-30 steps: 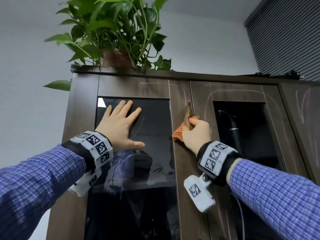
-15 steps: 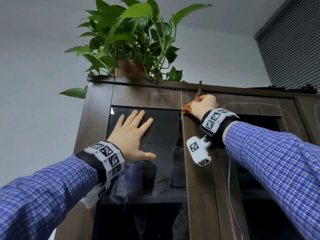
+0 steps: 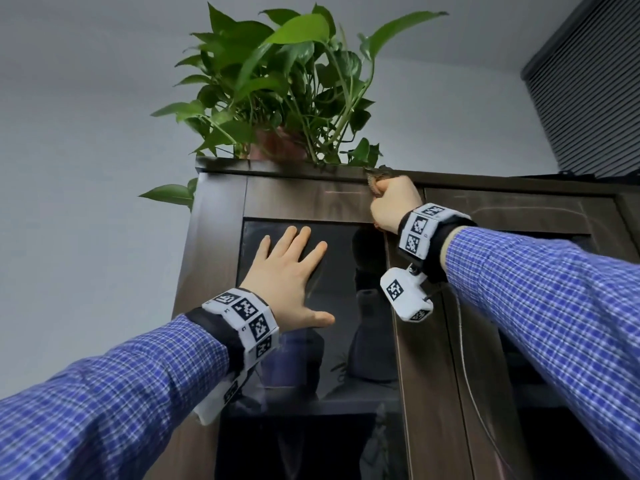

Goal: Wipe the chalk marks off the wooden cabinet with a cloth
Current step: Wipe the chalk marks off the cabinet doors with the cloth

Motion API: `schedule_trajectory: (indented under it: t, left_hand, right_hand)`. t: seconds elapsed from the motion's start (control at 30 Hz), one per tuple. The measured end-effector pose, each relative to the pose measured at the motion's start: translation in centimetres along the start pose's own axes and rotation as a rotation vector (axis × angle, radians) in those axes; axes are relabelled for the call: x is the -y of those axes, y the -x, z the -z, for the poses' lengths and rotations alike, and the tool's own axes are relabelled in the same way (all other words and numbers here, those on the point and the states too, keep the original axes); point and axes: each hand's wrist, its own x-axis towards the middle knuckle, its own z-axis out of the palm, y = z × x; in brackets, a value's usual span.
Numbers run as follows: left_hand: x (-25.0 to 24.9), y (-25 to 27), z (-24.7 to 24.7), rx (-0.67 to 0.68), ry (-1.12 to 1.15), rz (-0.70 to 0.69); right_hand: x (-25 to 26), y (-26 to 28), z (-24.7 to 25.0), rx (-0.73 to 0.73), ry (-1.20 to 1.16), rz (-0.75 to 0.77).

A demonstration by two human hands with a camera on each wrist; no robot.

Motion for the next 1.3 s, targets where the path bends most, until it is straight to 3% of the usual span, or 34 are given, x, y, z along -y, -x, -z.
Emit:
schedule_trajectory:
  t: [0.2, 0.27, 0.43, 0.53, 0.67, 0.8, 0.87, 1.07, 1.17, 1.3]
  left_hand:
    - [0.2, -0.3, 0.0, -0.016, 0.001, -0.019]
    - [0.4, -0.3, 0.1, -0.054, -0.007, -0.047]
    - [0.5, -0.1, 0.0, -0.079, 0.005, -0.052]
    - [0.4, 0.1, 0.2, -0.019, -0.022, -0.020]
    - [0.3, 0.1, 0.5, 0.013, -0.022, 0.000]
    - [-0.2, 0.2, 0.7, 0.017, -0.028, 0.009]
    - [-0.5, 0.2, 0.8, 0.017, -0.026, 0.016]
    - [-0.8, 0.7, 0.3, -0.004, -0.036, 0.020]
    - [-0.8, 0.9, 0.3, -0.009, -0.041, 0.022]
    - [-1.2, 1.1, 0.1, -0.014, -0.019, 0.032]
  right_hand:
    - [6.0, 1.1, -2.9, 0.205, 0.142, 0.316]
    - [8.5, 1.9, -4.7, 0.297, 0.141, 0.334]
    - [7.9, 2.9, -5.4, 0.273, 0.322, 0.544]
    - [3.6, 1.5, -2.1, 0.240, 0.348, 0.501]
    - [-3.2, -0.6, 1.5, 0.090, 0.295, 0.341]
    - [-4.7, -0.8, 1.4, -0.021, 0.228, 0.159]
    - [-2.9, -0.6, -0.3, -0.039, 0.232, 0.200]
    - [2.0, 1.1, -3.1, 0.118, 0.215, 0.449]
    - [-0.2, 0.1, -2.1, 0.172, 0.252, 0.468]
    - [-5.7, -0.3, 0.7, 0.107, 0.218, 0.367]
